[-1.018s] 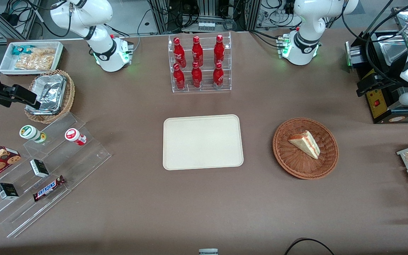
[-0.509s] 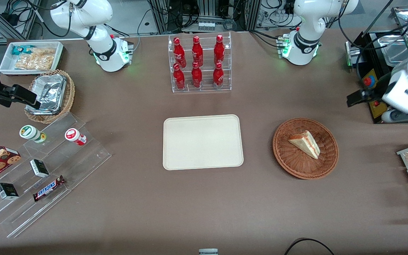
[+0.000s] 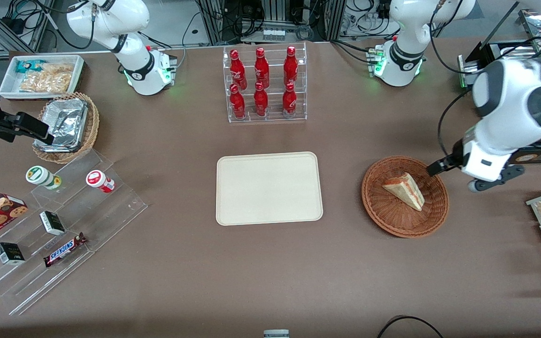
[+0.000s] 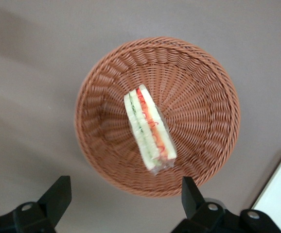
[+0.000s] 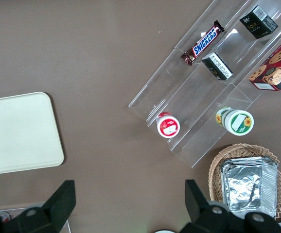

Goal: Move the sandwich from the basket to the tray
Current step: 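Move the left gripper over the wrapped sandwich in the wicker basket, then lower the open left gripper around the sandwich and close it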

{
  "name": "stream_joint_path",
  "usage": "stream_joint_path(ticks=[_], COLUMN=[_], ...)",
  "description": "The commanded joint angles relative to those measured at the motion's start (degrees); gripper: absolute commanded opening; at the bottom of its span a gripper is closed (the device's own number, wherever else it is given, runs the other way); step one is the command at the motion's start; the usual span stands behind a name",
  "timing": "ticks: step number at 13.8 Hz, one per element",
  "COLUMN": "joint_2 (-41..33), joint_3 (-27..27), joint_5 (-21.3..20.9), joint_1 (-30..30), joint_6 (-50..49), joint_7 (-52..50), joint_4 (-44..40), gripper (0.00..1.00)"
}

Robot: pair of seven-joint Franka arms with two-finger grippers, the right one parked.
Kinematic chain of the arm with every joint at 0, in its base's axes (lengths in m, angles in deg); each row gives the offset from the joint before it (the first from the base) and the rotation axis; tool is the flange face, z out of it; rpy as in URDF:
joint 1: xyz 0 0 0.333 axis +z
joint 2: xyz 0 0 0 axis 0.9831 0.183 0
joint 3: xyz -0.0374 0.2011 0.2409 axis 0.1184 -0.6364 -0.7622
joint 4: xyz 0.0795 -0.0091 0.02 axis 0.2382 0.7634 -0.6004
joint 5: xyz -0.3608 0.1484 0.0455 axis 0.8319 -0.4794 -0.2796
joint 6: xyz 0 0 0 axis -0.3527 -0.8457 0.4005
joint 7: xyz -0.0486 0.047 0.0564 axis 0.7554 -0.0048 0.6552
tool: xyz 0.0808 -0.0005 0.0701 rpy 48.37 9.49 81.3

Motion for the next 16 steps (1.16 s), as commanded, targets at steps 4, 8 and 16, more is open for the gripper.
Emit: stream_joint_path(ticks=[4, 8, 16], joint_2=[-1.99, 2.04, 8.2], joint_3=[3.26, 3.34, 3.26], joint_5=[-0.69, -0.69, -0.69], joint_1=[-0.25, -0.25, -0.25], joint_6=[9.96, 12.24, 19.19], joint_7=[-27.05, -29.87, -31.81], joint_4=[7.69, 7.69, 10.76], gripper=[1.0, 1.0, 1.0])
